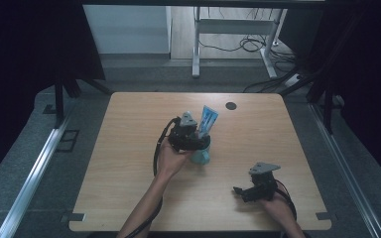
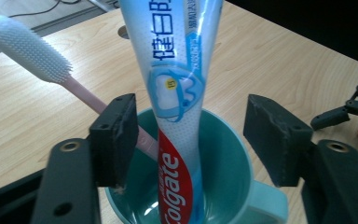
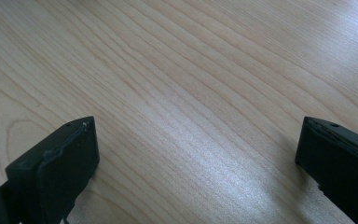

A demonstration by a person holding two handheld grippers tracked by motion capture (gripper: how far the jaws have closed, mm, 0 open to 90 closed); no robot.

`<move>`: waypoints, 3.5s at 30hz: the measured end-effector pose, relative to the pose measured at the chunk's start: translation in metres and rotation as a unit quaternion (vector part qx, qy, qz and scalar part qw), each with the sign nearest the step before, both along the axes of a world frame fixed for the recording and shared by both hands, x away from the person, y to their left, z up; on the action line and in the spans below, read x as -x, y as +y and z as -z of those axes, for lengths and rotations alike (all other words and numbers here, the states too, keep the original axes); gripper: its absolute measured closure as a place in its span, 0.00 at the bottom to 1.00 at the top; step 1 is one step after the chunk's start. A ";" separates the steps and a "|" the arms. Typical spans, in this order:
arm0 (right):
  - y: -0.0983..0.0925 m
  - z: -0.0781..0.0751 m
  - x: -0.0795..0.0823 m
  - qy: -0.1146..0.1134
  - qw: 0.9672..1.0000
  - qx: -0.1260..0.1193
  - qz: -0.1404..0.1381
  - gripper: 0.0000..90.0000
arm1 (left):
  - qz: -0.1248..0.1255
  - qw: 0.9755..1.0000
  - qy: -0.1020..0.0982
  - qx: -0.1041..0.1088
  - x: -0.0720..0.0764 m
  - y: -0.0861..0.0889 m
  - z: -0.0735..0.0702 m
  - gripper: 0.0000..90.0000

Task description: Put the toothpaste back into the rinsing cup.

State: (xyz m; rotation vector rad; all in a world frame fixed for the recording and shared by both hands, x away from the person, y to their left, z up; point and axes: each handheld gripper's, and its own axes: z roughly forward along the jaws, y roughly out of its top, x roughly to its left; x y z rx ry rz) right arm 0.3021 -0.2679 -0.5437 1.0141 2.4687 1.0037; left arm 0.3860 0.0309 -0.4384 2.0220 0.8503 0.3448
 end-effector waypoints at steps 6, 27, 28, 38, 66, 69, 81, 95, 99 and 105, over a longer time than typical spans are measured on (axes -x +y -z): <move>0.000 0.000 0.000 0.000 1.000 0.000 0.000 0.00 | -0.009 1.000 -0.004 -0.007 0.004 0.001 -0.003 0.26; 0.000 0.000 0.000 0.000 1.000 0.000 0.000 0.00 | -0.009 1.000 0.014 -0.020 0.012 0.012 -0.006 0.09; 0.000 0.000 0.000 0.000 1.000 0.000 0.000 0.00 | -0.008 1.000 0.016 -0.020 0.013 0.014 -0.007 0.08; 0.000 0.000 0.000 0.000 1.000 0.000 0.000 0.00 | -0.009 1.000 0.012 -0.024 0.018 0.023 -0.007 0.03; 0.000 0.000 0.000 0.001 1.000 0.001 -0.001 0.00 | -0.028 0.999 -0.005 -0.022 0.039 0.061 -0.002 0.00; 0.000 0.000 0.000 0.001 1.000 0.001 -0.001 0.00 | -0.028 0.999 -0.007 -0.025 0.043 0.065 0.000 0.00; 0.000 0.000 0.000 0.000 1.000 0.000 0.000 0.00 | -0.040 0.999 -0.004 -0.018 0.056 0.086 0.008 0.01; 0.000 0.000 0.000 0.000 1.000 0.000 0.000 0.00 | -0.045 0.998 -0.010 -0.047 0.073 0.096 0.016 0.01; 0.000 0.000 0.000 0.000 1.000 0.000 0.000 0.00 | -0.046 0.998 -0.007 -0.048 0.077 0.098 0.022 0.01; 0.000 0.000 0.000 0.000 1.000 0.000 0.000 0.00 | -0.049 0.998 -0.001 -0.045 0.083 0.101 0.033 0.01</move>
